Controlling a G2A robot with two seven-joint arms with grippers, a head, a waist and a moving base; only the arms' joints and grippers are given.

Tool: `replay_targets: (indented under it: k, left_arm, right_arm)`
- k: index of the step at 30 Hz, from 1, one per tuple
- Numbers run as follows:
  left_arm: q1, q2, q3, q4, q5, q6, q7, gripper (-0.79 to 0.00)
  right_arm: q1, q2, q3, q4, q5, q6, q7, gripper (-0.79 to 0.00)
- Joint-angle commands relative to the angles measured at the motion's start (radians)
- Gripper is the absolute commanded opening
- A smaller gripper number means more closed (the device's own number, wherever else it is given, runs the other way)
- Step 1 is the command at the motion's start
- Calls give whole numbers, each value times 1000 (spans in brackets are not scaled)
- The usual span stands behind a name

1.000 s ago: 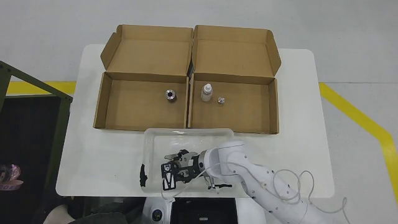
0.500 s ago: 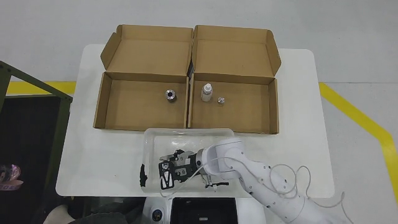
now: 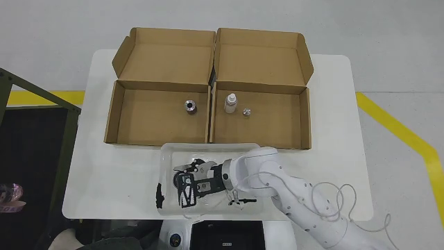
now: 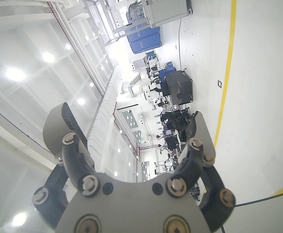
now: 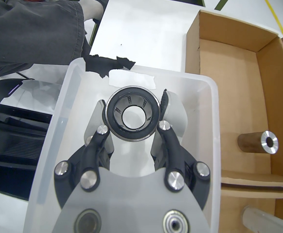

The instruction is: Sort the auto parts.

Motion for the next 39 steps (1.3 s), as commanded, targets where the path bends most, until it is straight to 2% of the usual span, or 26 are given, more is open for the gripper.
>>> replay_targets:
  k: [1,11,22,31,39]
  left_arm:
    - [0,0,0,0,0,0,0,0]
    - [0,0,0,0,0,0,0,0]
    - [0,0,0,0,0,0,0,0]
    - [0,0,0,0,0,0,0,0]
    - [0,0,0,0,0,0,0,0]
  right_arm:
    - [-5,3,10,-15,-4,3,-4,-785]
    - [-10,17,60,-65,-16,24,-45,-785]
    - [45,14,84,-53,0,53,-67,-785]
    - [145,-4,78,24,35,94,-89,-785]
    - [257,-34,36,160,79,134,-82,-785]
